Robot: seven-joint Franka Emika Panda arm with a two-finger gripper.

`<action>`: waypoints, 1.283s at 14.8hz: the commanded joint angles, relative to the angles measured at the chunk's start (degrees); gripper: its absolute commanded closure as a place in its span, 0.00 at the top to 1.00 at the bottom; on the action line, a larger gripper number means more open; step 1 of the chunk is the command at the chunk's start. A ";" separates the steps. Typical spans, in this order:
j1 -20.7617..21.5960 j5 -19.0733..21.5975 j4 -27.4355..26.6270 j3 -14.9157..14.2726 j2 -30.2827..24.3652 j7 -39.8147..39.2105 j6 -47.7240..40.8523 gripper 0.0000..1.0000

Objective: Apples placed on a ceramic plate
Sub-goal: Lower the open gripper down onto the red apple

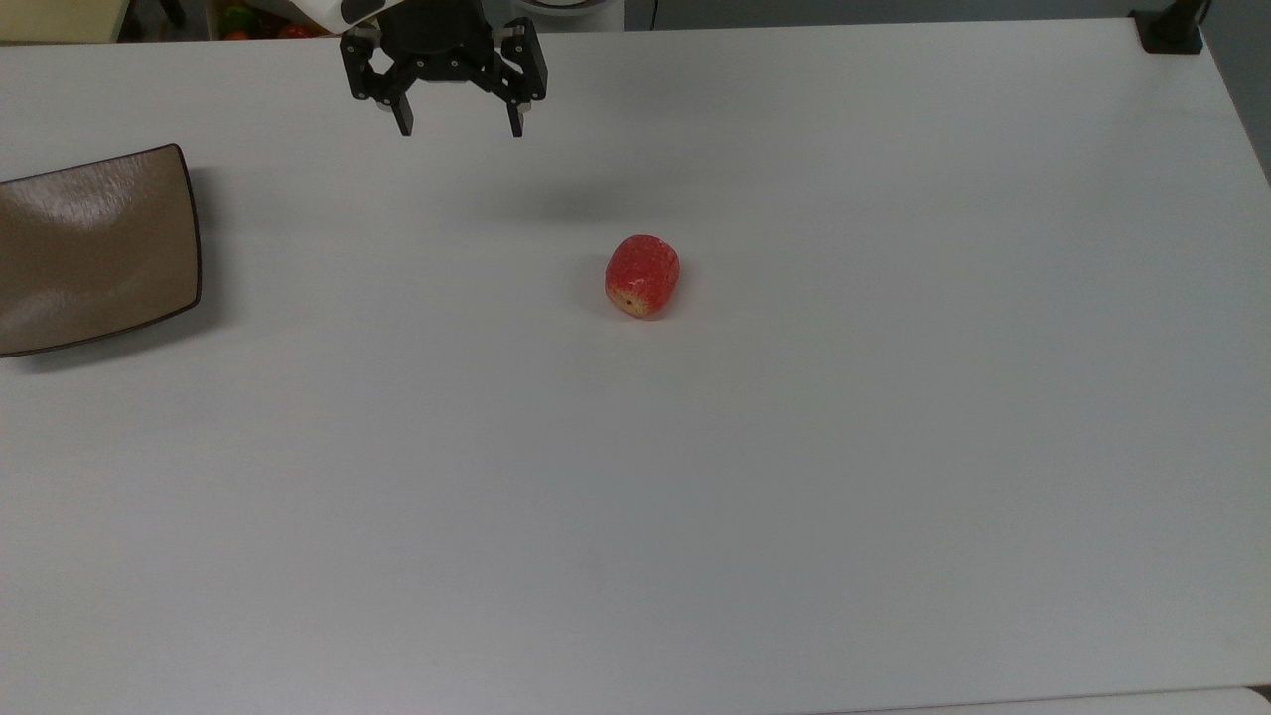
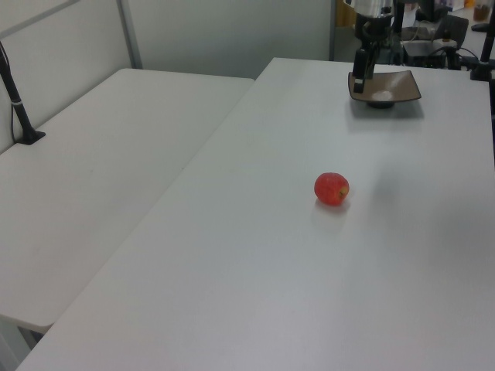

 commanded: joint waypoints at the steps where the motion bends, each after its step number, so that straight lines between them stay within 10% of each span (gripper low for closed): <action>1: 0.98 0.39 -0.47 -0.47 -0.39 -1.09 -1.26 1.00; 9: 4.14 0.39 0.05 0.06 3.47 7.50 -0.47 1.00; 19: 6.96 -4.79 1.63 7.61 18.32 42.15 8.66 1.00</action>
